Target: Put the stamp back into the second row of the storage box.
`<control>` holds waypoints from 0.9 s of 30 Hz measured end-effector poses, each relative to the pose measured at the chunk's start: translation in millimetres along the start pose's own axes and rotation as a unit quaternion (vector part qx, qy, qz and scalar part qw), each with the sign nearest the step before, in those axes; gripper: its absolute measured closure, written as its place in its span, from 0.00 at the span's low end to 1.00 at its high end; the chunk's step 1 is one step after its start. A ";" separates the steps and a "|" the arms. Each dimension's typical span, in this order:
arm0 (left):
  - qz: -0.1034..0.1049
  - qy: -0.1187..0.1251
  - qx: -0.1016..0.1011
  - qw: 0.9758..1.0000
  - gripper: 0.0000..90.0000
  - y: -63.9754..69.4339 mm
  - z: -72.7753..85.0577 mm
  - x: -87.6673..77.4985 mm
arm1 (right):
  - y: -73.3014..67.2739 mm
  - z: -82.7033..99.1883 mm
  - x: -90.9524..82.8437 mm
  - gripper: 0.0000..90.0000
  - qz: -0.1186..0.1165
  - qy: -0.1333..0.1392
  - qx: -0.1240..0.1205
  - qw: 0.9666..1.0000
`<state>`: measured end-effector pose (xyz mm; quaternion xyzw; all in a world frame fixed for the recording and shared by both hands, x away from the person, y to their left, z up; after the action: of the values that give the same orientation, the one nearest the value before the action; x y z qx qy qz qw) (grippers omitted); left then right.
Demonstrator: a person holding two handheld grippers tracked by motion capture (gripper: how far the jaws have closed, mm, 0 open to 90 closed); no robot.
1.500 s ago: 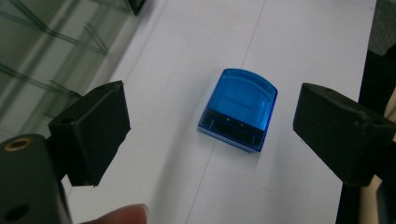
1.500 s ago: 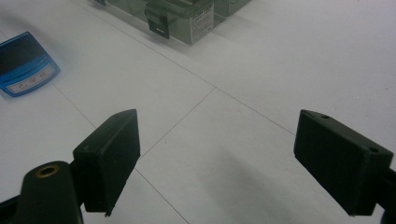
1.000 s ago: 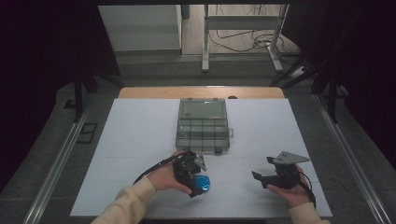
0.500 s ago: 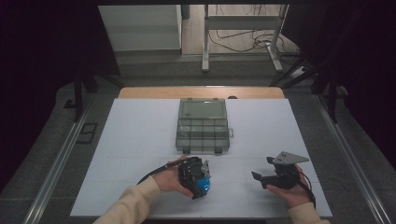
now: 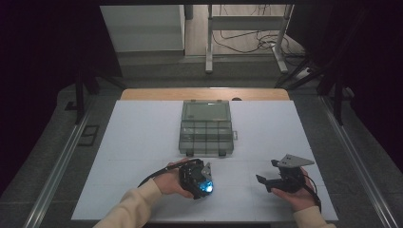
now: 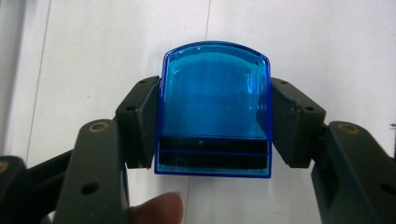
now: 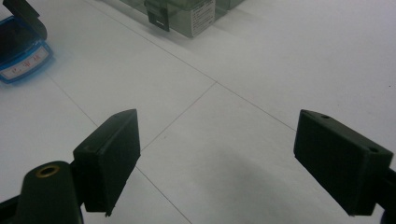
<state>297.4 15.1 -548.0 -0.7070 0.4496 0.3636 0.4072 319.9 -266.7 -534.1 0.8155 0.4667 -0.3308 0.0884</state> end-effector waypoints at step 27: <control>-0.042 0.053 -0.063 0.996 0.46 -26.7 8.7 -53.9 | 0.2 0.3 0.7 0.16 0.001 -0.003 -0.002 1.000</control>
<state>303.2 48.4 -497.5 -0.7677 0.4165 0.3358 0.3527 320.2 -266.4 -534.8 0.8147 0.4663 -0.3324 0.0919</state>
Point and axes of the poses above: each handheld gripper's, and its own axes: x roughly forward along the jaws, z roughly out of its underside, y roughly to its right, the point moved 5 cm from there along x, roughly forward along the jaws, and after that the axes turned 15 degrees about -z, right-handed, at the moved point
